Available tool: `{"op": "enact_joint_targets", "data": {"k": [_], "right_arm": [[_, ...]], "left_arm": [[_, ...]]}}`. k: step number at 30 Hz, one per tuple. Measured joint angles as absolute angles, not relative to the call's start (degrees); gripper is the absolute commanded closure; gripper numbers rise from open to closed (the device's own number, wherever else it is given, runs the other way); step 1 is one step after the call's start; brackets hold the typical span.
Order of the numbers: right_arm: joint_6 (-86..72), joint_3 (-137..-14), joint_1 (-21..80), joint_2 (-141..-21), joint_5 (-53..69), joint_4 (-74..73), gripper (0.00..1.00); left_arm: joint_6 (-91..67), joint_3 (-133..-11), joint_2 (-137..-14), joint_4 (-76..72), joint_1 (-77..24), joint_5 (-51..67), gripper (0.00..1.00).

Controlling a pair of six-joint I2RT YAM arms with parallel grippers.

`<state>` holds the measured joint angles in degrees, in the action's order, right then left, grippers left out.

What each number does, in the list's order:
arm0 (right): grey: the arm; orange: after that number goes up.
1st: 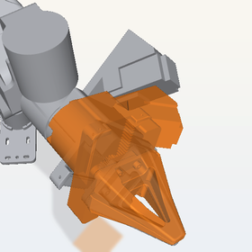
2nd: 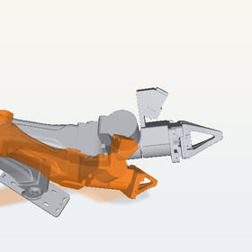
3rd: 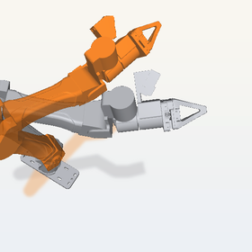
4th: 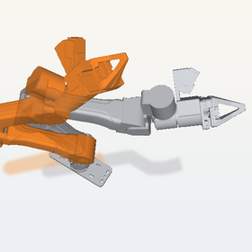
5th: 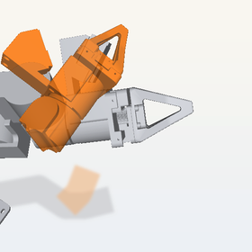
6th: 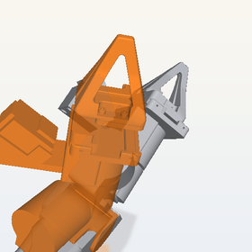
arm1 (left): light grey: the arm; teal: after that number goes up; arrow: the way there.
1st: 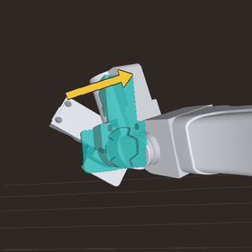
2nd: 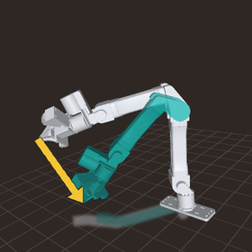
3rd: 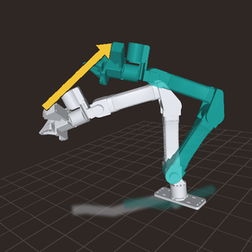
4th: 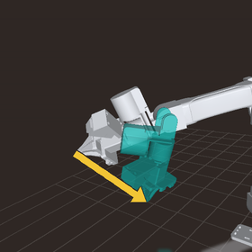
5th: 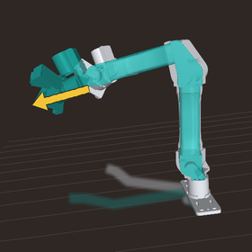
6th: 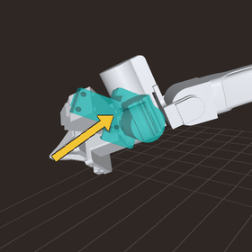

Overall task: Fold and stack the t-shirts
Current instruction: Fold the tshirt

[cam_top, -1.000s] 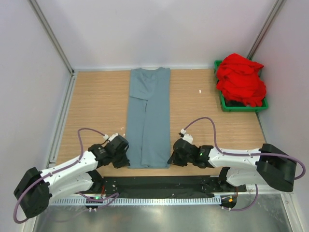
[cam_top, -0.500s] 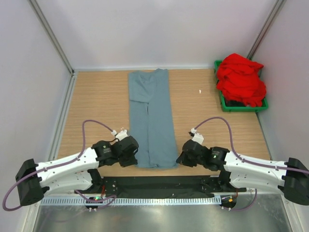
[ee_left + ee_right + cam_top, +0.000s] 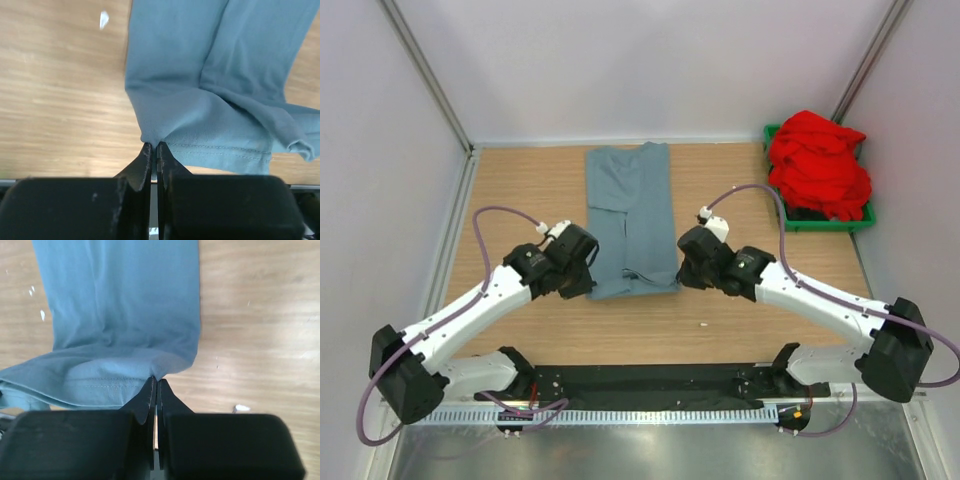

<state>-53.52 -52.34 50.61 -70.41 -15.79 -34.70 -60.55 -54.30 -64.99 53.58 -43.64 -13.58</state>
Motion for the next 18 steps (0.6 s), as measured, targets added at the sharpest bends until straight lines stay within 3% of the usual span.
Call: {"op": "enact_joint_targets", "data": {"k": [7, 18], "right_arm": [[-43.81, -62.87, 39.27, -80.12, -11.66, -34.76, 0.99], [-34.52, -78.28, 30.11, -97.60, -4.80, -34.87, 0.99]], "left_arm": [[-50.35, -68.27, -77.76, 52.99, -33.52, -8.58, 1.00], [-41.67, -84.58, -99.50, 52.34, -24.51, -4.38, 1.00]]}}
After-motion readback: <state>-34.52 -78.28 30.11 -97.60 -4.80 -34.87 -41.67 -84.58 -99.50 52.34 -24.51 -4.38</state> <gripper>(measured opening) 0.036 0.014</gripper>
